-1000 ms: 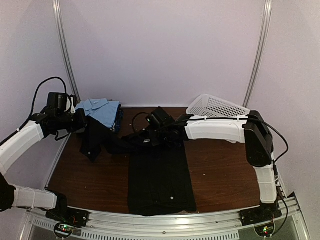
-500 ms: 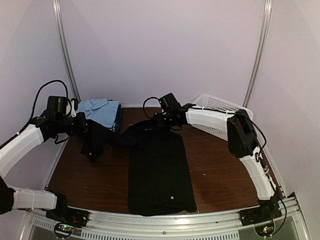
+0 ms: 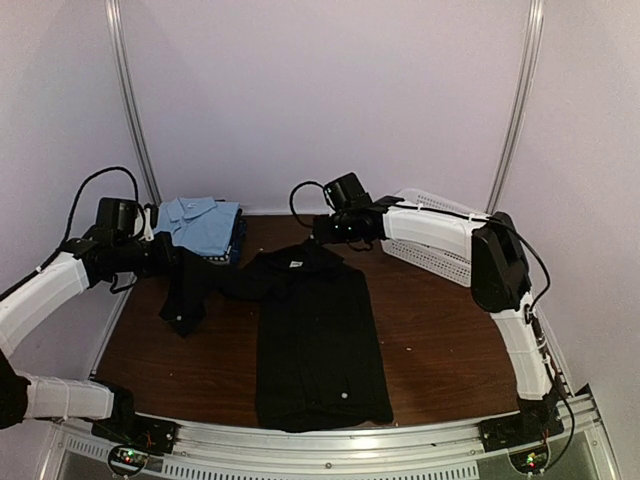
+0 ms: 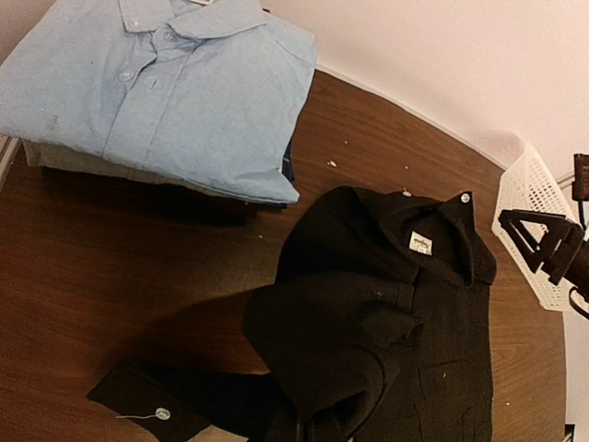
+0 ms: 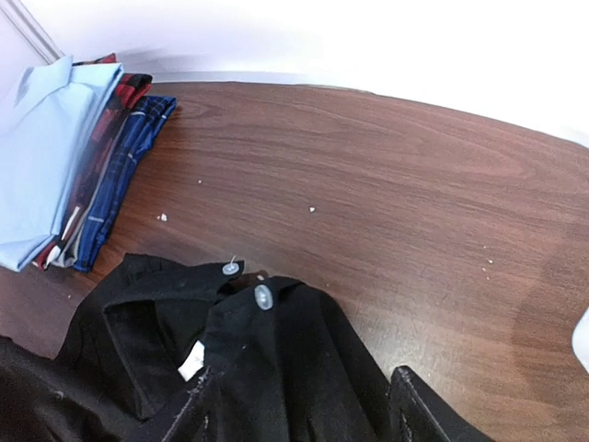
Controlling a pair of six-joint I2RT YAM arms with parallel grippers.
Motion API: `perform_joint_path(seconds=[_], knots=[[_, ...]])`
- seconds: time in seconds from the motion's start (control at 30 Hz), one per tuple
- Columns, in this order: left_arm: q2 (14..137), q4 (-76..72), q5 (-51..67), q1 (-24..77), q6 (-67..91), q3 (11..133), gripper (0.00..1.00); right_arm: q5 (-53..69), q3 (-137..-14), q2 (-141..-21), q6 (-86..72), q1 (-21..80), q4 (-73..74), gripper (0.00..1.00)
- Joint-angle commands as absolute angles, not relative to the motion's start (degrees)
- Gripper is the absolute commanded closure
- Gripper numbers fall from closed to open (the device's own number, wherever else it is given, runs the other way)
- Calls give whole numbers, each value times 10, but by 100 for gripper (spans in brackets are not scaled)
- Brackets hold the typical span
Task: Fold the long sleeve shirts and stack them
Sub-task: Flatten out the crumpled shirt at the center of the board.
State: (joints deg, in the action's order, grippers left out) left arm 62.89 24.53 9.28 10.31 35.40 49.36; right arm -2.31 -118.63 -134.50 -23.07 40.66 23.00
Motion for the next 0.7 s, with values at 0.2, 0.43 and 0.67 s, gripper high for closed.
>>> perform_joint_path(seconds=[0.2, 0.43, 0.67], knots=[[649, 219, 104, 98, 347, 496, 100, -67, -1037, -1215, -203, 487, 201, 40], [660, 214, 110, 98, 346, 504, 100, -50, -1015, -1257, -225, 529, 200, 51], [666, 210, 126, 98, 336, 522, 100, -55, -1068, -1345, -237, 520, 215, 57]])
